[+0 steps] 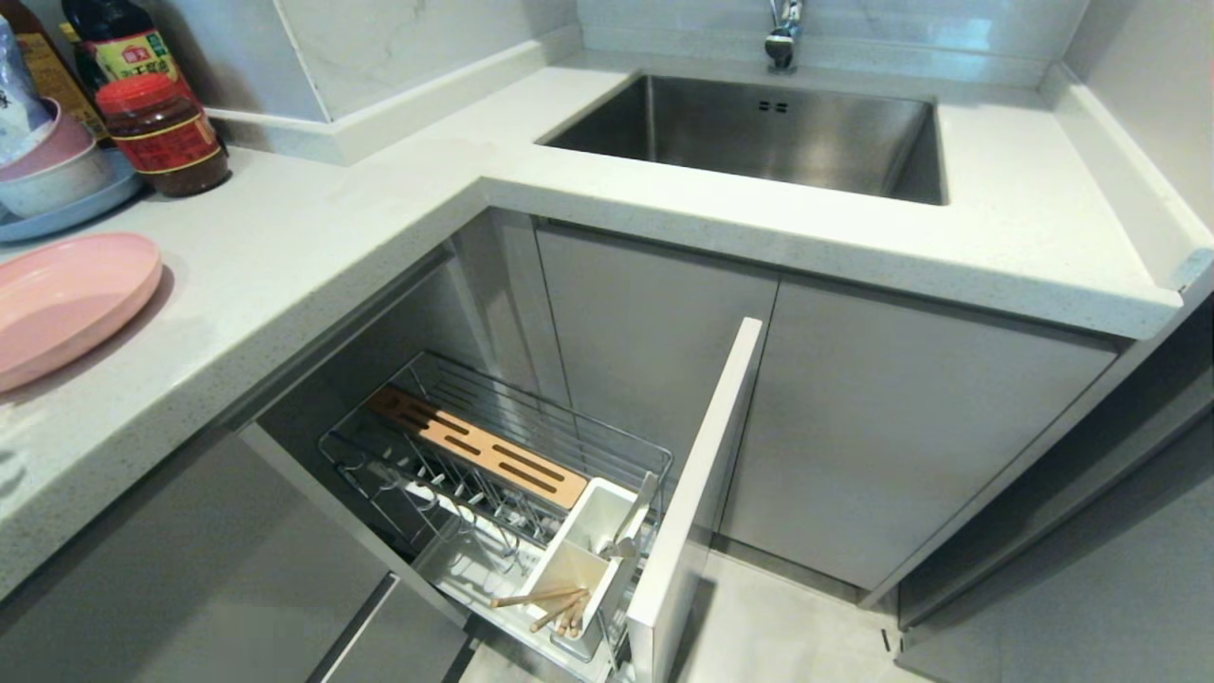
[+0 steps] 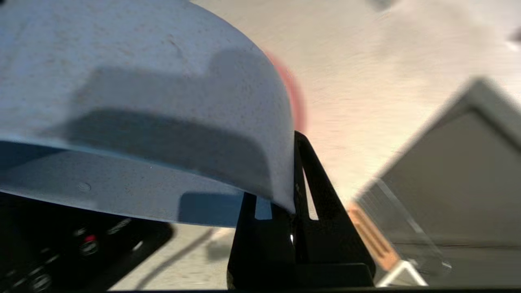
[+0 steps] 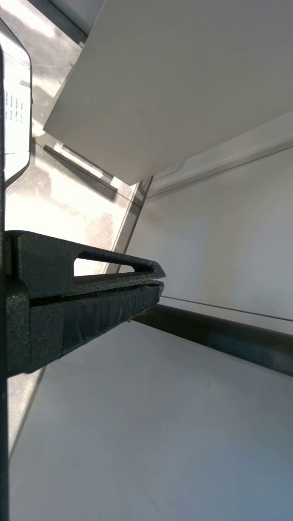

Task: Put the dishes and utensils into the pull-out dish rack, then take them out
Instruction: Take the bowl out of the cupboard

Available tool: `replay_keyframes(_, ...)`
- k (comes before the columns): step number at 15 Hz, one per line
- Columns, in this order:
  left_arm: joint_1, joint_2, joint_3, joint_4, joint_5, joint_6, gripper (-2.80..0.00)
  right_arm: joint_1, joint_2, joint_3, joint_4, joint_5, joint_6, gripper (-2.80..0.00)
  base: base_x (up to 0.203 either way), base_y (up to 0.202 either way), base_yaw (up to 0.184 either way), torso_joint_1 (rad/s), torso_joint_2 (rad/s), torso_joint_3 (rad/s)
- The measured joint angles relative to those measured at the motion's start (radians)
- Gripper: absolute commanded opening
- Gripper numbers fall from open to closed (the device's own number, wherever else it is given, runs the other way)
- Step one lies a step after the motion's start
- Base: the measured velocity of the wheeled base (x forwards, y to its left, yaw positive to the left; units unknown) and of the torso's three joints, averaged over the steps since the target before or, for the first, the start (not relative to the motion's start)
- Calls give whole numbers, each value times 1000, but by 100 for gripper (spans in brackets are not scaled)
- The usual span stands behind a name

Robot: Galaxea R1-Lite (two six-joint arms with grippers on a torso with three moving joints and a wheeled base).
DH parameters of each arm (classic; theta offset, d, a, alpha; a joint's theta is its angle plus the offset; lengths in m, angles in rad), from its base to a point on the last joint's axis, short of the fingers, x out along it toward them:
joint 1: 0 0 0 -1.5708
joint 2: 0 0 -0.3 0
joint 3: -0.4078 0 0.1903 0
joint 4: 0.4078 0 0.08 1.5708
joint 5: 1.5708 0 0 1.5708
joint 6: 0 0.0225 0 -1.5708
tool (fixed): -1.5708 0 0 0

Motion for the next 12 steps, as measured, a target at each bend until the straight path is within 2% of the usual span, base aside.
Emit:
replay_keyframes(2, 0, 50, -8, 30, 52, 35, -280, 0, 0, 0, 0, 0, 0, -280, 0, 0, 0, 0, 0, 0)
replay_keyframes(5, -3, 104, -9, 138, 54, 133, -280, 0, 0, 0, 0, 0, 0, -280, 0, 0, 0, 0, 0, 0)
replay_keyframes(8, -4, 133, -9, 232, 55, 202, -280, 0, 0, 0, 0, 0, 0, -280, 0, 0, 0, 0, 0, 0)
replay_keyframes(12, -4, 153, -9, 272, 56, 234, -280, 0, 0, 0, 0, 0, 0, -280, 0, 0, 0, 0, 0, 0)
